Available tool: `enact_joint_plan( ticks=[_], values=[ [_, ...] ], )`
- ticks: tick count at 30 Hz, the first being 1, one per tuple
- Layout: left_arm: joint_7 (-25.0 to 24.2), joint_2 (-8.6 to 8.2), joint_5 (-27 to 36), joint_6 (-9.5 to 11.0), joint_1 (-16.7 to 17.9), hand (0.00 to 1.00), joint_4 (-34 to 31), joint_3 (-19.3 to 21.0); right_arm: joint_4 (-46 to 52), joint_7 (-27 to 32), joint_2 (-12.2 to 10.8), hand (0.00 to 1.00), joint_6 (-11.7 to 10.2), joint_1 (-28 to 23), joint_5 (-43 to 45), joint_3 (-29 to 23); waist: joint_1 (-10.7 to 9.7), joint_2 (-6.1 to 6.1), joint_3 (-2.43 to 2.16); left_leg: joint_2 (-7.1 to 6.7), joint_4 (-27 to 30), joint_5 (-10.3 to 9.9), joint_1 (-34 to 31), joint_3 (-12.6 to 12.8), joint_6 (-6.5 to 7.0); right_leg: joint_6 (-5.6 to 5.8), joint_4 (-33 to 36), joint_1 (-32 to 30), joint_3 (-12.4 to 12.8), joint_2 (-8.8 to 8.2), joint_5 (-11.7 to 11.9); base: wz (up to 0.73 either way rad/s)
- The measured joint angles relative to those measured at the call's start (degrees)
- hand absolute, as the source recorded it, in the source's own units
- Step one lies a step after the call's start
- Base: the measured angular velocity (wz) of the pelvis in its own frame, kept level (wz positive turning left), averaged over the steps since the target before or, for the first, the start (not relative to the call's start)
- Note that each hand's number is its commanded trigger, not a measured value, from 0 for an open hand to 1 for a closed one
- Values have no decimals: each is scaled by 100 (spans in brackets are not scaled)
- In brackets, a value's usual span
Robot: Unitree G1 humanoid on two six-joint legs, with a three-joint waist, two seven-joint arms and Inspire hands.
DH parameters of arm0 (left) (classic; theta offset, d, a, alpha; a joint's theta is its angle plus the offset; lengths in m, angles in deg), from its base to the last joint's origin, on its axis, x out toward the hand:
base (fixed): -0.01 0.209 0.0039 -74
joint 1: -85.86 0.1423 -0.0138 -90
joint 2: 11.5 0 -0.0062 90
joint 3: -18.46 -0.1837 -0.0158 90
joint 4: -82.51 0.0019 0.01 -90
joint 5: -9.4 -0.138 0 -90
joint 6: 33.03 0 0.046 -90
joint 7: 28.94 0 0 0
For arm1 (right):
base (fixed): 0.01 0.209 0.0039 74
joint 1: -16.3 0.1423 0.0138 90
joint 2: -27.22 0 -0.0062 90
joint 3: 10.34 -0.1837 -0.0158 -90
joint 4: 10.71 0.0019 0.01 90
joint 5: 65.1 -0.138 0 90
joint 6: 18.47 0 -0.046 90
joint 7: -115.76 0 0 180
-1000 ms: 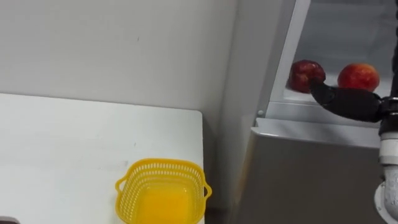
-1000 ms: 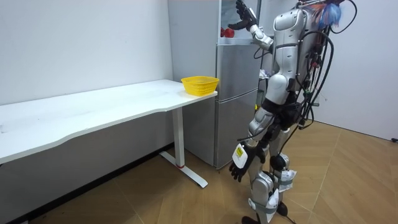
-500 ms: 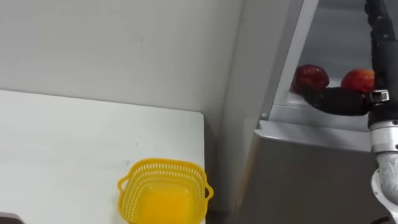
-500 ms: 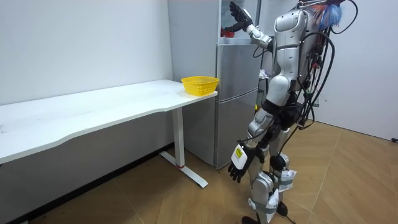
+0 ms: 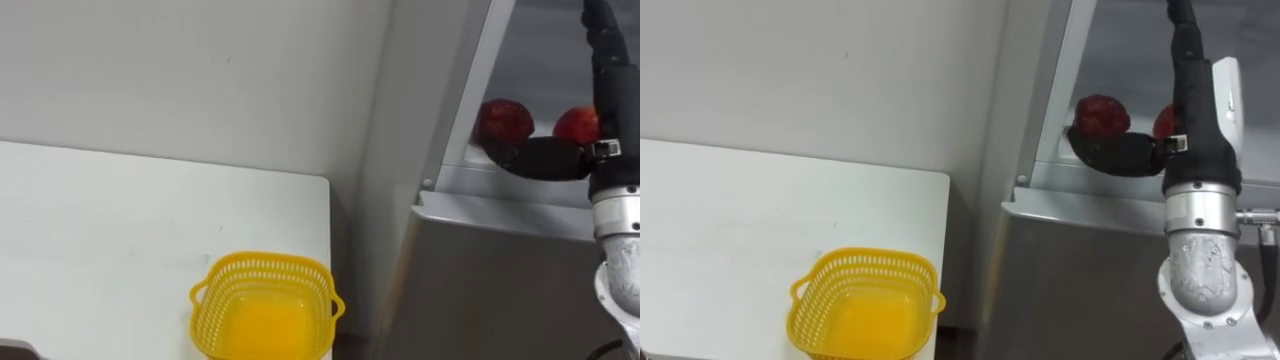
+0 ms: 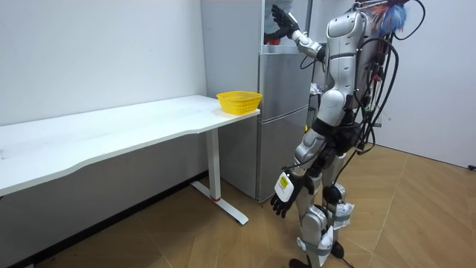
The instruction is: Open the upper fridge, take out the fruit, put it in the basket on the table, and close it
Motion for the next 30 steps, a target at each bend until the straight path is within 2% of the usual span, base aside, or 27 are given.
enact_joint_plan(
  ticks=[11,15,22,26,30],
  values=[
    [34,-11,-1,-109,-17,0,0,2,-450,-74,0,0,102,192,-278,57,47,10,-5,-1,16,0,-7,-11,0,0,-2,4,-85,-12,0,0],
    [32,-11,2,-111,-20,0,2,6,-450,-85,0,0,158,198,-333,54,-29,18,-17,-13,76,0,-76,-118,0,0,-1,10,-217,-35,0,14],
    [1,-18,3,-119,5,0,-16,8,-450,-317,23,0,195,204,-398,48,-36,38,-31,-16,100,1,-82,-118,1,-1,-1,14,-221,-39,0,0],
    [-1,-16,2,-129,82,0,-164,58,-456,-328,35,0,428,369,-515,53,-51,39,-31,-17,92,1,-87,-115,1,-2,-2,6,-222,-40,1,0],
    [1,10,3,-180,91,0,-172,103,-456,-427,159,0,501,430,-532,73,-54,26,-40,-18,75,1,-90,-128,1,-2,-3,6,-239,-41,1,0]
  ],
)
